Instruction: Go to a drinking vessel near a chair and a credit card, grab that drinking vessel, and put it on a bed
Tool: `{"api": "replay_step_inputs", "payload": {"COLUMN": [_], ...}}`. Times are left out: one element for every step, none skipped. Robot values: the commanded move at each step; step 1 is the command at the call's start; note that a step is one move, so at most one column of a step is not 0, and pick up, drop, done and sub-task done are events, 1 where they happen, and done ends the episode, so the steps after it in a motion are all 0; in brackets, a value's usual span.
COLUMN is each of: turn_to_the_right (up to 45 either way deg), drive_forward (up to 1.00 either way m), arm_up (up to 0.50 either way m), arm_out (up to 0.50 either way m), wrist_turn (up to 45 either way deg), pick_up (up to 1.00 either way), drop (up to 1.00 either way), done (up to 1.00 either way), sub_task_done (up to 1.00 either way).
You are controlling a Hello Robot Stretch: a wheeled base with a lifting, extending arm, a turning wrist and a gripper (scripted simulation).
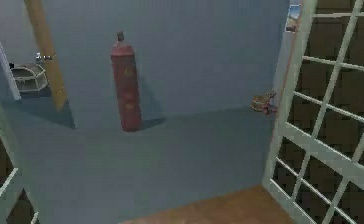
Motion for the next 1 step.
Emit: {"api": "replay_step_inputs", "payload": {"turn_to_the_right": [0.0], "drive_forward": [1.0], "arm_up": [0.0], "arm_out": [0.0], "wrist_turn": [0.0], "pick_up": [0.0], "drop": [0.0], "done": [0.0], "sub_task_done": [0.0]}}
